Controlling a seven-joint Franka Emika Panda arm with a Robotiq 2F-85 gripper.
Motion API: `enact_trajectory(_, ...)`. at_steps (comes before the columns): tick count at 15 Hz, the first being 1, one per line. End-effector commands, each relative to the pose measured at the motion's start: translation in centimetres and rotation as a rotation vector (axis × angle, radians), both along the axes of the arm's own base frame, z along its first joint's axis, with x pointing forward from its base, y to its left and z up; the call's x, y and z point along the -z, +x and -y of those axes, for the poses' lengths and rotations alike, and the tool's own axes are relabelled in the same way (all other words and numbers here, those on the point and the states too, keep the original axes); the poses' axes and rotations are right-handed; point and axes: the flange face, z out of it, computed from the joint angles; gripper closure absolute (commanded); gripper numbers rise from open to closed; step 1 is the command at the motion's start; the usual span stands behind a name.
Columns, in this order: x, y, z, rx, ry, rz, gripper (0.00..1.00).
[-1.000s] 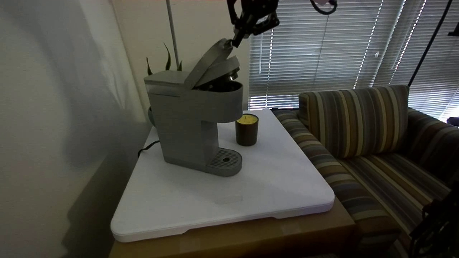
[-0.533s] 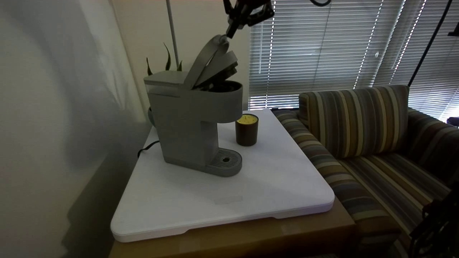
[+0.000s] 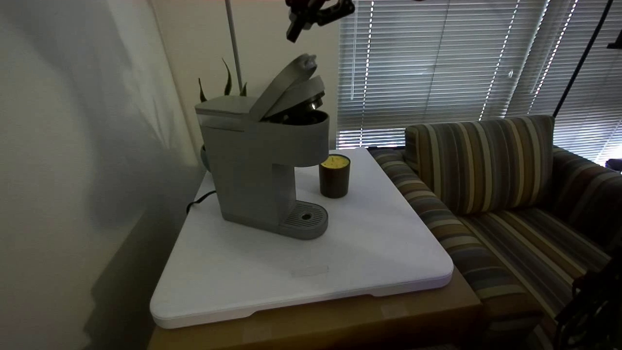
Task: Open the top compartment of the coffee maker.
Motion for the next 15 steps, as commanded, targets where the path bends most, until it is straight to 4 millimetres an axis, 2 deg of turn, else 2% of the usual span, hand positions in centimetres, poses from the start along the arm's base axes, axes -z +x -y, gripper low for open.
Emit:
enact_trajectory(1, 0.2, 0.8, 0.4, -0.014, -0.011, -0.002, 1.00)
enact_trajectory(6, 0.1, 0.7, 2.3, 0.018, -0.020, 0.000, 1.00)
enact_trajectory(11, -2.1, 0.1, 3.0, -0.015, -0.022, -0.045, 1.00)
enact_trajectory(15, -4.6, -1.2, 4.2, -0.029, -0.041, -0.137, 1.00)
